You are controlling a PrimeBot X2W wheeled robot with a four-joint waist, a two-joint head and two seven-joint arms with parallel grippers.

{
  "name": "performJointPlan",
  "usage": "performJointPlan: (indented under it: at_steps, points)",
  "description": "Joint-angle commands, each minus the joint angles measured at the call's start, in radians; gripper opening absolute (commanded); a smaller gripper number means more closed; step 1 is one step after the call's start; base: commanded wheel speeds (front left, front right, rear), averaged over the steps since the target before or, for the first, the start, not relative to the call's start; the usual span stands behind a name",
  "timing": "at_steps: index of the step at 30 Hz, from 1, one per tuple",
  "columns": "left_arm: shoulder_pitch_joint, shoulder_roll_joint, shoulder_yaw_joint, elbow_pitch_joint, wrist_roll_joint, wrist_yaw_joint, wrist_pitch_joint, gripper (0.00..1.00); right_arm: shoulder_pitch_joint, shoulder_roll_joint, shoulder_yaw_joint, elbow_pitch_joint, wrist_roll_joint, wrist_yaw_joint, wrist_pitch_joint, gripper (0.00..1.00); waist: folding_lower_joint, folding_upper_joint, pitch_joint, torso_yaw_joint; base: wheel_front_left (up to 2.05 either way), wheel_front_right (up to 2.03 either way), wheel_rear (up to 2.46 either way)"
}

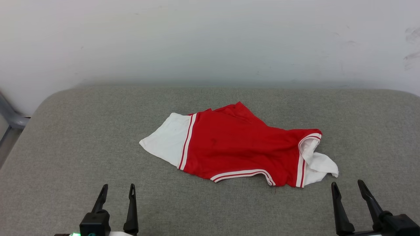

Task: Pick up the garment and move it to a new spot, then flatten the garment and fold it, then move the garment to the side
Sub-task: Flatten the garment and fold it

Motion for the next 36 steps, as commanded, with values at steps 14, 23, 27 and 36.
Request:
performJointPlan:
  at_steps: [14,23,27,36]
  points:
    - [-0.146,0.025,0.064,0.047,0.021,-0.101,-0.003,1.00,-0.025,0.001,0.008,0.002,0.004,-0.001,-0.002,1.00,0.0001,-0.0001,0.022,-0.013,0.00,0.00,0.00]
    - [-0.468,0.135,0.062,0.133,0.022,-0.194,-0.002,1.00,-0.076,0.001,0.025,-0.019,-0.010,-0.001,-0.002,1.00,0.0001,-0.0001,0.097,-0.040,0.00,0.00,0.00]
    - [-0.621,0.185,0.027,0.194,0.011,-0.213,0.049,1.00,-0.105,0.001,0.024,-0.028,-0.017,-0.001,-0.002,1.00,0.0001,-0.0001,0.151,-0.051,0.00,0.00,0.00]
    - [-0.897,0.311,-0.202,0.302,-0.166,-0.225,0.369,1.00,-0.165,0.001,0.020,-0.042,-0.019,-0.001,-0.002,1.00,0.0001,-0.0001,0.262,-0.077,0.00,0.00,0.00]
